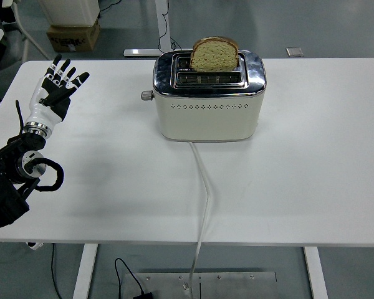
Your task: Press down toaster
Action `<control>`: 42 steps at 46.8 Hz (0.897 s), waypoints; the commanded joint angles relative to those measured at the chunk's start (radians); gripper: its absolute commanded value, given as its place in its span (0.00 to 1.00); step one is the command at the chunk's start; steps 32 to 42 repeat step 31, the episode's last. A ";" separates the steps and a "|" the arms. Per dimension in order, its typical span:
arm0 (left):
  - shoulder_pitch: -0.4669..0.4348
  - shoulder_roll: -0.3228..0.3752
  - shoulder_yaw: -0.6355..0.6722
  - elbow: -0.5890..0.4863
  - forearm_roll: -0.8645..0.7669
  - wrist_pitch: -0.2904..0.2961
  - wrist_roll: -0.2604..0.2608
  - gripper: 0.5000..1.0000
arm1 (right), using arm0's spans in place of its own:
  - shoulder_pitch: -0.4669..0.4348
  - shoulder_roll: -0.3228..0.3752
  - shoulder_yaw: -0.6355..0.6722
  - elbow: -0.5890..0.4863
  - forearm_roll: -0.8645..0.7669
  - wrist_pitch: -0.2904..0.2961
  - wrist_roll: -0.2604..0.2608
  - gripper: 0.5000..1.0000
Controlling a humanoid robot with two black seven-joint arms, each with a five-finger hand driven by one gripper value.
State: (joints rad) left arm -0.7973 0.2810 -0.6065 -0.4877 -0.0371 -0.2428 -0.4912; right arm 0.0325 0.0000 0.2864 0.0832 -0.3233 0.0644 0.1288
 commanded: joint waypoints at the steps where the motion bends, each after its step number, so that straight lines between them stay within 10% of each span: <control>1: 0.000 -0.009 -0.007 0.000 -0.001 0.000 0.000 1.00 | 0.000 0.000 0.000 0.001 0.001 0.000 0.000 1.00; 42: 0.004 -0.032 -0.025 0.026 -0.038 -0.004 0.006 1.00 | 0.003 0.000 0.000 0.001 0.000 0.000 0.003 1.00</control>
